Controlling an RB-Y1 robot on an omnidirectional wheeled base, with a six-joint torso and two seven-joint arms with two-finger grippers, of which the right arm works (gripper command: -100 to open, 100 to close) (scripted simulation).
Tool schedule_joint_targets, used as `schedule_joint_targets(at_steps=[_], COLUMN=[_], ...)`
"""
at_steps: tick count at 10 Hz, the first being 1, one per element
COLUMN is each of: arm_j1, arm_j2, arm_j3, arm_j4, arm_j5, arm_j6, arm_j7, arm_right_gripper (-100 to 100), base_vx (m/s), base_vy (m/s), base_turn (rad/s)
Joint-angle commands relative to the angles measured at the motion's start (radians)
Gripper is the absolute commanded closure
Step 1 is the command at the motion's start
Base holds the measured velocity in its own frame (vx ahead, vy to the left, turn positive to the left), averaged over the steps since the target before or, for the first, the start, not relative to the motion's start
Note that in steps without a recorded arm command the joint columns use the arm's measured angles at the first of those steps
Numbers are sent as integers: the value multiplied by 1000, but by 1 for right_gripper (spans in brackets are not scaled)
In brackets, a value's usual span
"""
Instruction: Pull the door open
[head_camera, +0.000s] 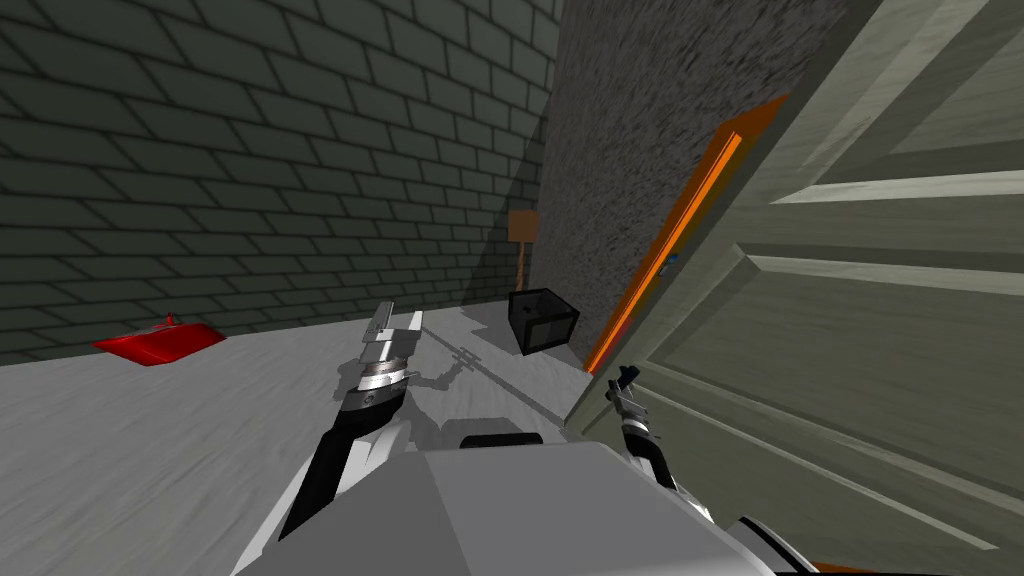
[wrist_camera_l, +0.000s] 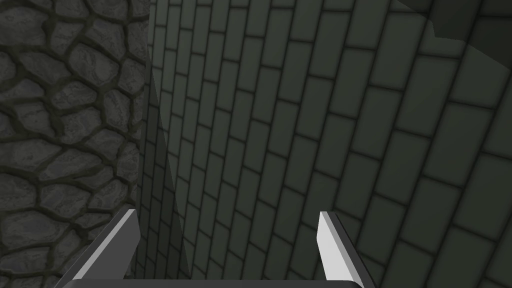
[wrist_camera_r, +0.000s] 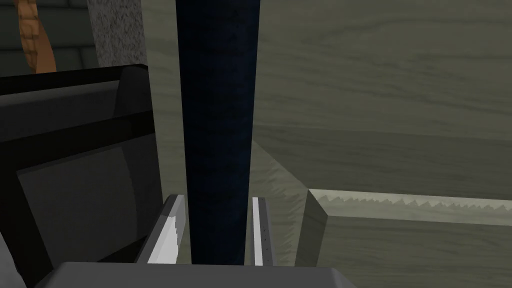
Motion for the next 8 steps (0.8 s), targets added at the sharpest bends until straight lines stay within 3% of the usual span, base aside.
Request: schedule_joint_targets(at_steps=[1, 8], arm_j1=[0, 40], arm_j2=[0, -35], arm_j3=[0, 97], arm_j4=[0, -33], arm_j5=[0, 52], arm_j6=[0, -52], arm_j7=[0, -68], arm_right_gripper=[100, 100], base_vx=[-85, -186], base_vy=[2, 18], base_turn=[24, 42])
